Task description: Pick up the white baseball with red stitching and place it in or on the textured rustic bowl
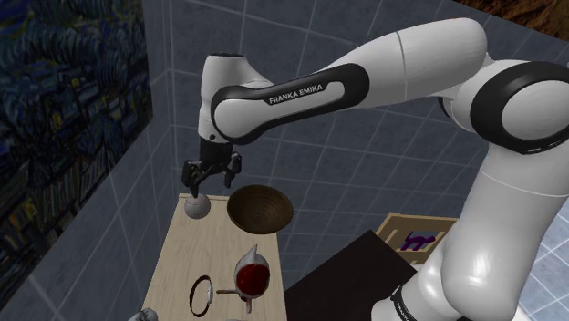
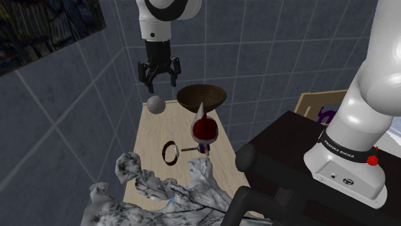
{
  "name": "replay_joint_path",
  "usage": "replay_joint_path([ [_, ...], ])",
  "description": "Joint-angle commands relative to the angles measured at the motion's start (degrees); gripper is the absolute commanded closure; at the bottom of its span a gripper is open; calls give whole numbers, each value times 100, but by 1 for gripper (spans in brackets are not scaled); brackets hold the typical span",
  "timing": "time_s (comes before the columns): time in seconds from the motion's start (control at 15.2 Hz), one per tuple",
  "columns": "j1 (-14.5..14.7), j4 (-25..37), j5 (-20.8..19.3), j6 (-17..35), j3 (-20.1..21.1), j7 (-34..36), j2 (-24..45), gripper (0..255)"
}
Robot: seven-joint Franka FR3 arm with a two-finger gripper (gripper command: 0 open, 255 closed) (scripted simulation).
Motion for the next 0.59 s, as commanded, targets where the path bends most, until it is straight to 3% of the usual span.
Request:
replay_joint_path([
  [0.0, 130, 438, -184, 24, -18, 164, 489, 0],
  [0.53, 237, 370, -339, 471, -62, 283, 883, 0],
])
